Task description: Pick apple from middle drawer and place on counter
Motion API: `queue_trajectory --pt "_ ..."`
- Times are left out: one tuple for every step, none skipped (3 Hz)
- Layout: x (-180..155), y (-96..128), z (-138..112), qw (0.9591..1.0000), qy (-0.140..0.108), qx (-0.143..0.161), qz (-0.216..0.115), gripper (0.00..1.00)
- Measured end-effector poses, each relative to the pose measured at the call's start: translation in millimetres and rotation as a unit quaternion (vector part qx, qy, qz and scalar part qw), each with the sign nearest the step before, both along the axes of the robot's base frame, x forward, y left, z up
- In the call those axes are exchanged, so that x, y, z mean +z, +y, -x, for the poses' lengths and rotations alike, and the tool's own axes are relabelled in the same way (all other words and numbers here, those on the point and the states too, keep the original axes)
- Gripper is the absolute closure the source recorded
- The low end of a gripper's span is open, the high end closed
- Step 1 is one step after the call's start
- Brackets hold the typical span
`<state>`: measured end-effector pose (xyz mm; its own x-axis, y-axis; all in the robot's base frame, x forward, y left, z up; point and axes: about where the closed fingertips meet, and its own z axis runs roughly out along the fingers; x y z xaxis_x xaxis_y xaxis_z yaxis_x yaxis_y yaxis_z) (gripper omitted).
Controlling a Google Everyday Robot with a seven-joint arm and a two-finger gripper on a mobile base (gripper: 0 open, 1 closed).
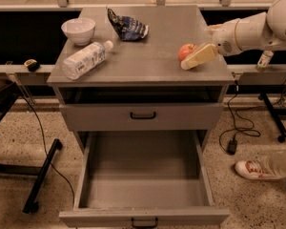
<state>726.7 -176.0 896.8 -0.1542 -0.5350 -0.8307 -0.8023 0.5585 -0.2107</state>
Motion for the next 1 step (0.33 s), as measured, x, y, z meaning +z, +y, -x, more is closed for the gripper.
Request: queue_trajectory --pt "2.7 -12.4 6.1 0.9995 0.013 -0.027 0.005 0.0"
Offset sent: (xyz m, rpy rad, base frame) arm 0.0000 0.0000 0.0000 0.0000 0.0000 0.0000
